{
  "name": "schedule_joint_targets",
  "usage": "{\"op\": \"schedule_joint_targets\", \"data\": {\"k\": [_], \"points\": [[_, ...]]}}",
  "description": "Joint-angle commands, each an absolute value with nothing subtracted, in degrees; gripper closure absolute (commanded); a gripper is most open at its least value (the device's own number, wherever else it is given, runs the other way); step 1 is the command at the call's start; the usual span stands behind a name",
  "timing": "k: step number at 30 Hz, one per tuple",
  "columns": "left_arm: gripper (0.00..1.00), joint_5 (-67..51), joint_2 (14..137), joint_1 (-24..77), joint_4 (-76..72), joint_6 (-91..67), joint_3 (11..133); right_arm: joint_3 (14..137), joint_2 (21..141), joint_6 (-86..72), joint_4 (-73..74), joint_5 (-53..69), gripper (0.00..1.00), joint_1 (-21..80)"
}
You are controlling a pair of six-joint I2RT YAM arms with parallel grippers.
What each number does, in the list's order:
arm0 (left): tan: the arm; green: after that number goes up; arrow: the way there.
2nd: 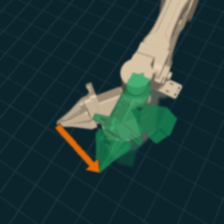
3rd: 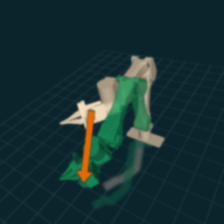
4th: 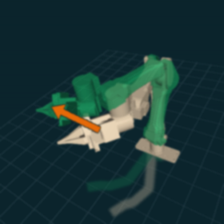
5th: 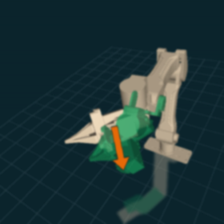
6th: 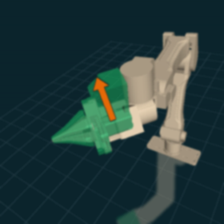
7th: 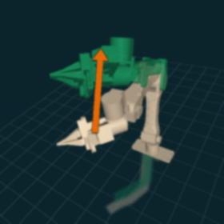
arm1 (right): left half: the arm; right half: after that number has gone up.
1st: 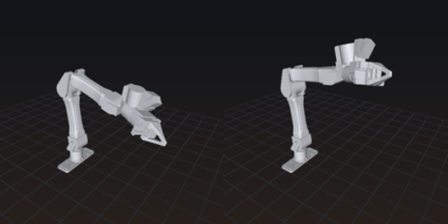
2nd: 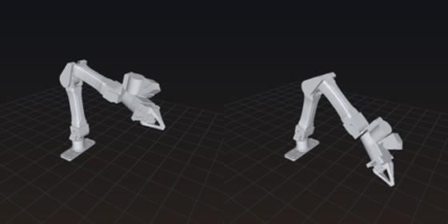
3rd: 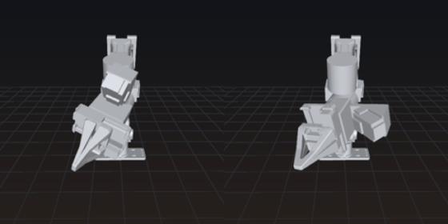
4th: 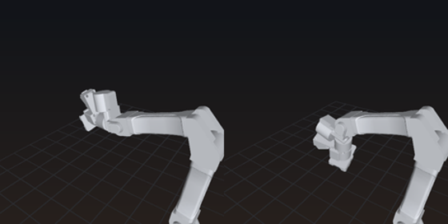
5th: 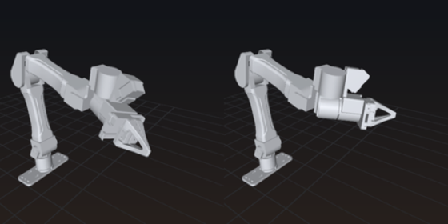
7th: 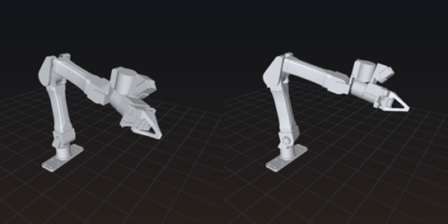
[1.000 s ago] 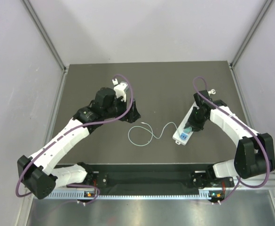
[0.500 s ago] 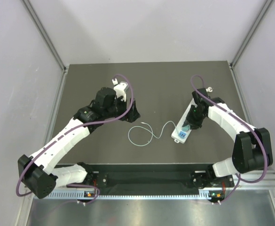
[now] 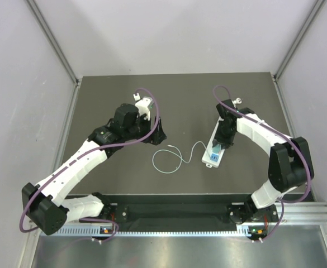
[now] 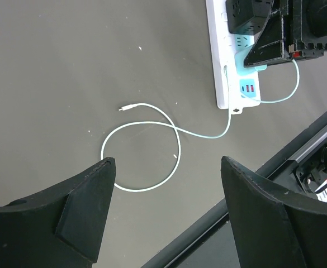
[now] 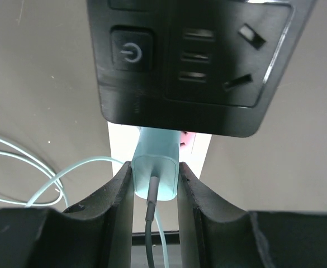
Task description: Insert the plug
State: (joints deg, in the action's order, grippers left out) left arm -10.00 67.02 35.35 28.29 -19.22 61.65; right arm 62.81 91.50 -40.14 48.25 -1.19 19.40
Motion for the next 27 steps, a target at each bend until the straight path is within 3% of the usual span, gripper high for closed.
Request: {"op": "schedule_joint_targets", "data": {"k": [1, 14, 23, 27], "points": [[0.19, -9.3, 65.9, 35.6, 27.2, -17.9, 62.1, 58.0, 101.6, -37.2, 50.0, -7.1, 1.00, 21.4], [0.19, -9.8, 65.4, 35.6, 27.1, -17.9, 62.0, 60.1, 102.5, -35.9, 50.4, -7.9, 0.99, 22.6], [0.19, -8.7, 66.1, 35.6, 27.1, -17.8, 61.8, 70.3, 97.2, -34.8, 57.3, -11.2, 0.61, 22.5], [0.19, -9.1, 66.4, 35.6, 27.0, -17.8, 61.8, 74.9, 94.3, -33.8, 61.7, -13.7, 0.53, 21.5]]}}
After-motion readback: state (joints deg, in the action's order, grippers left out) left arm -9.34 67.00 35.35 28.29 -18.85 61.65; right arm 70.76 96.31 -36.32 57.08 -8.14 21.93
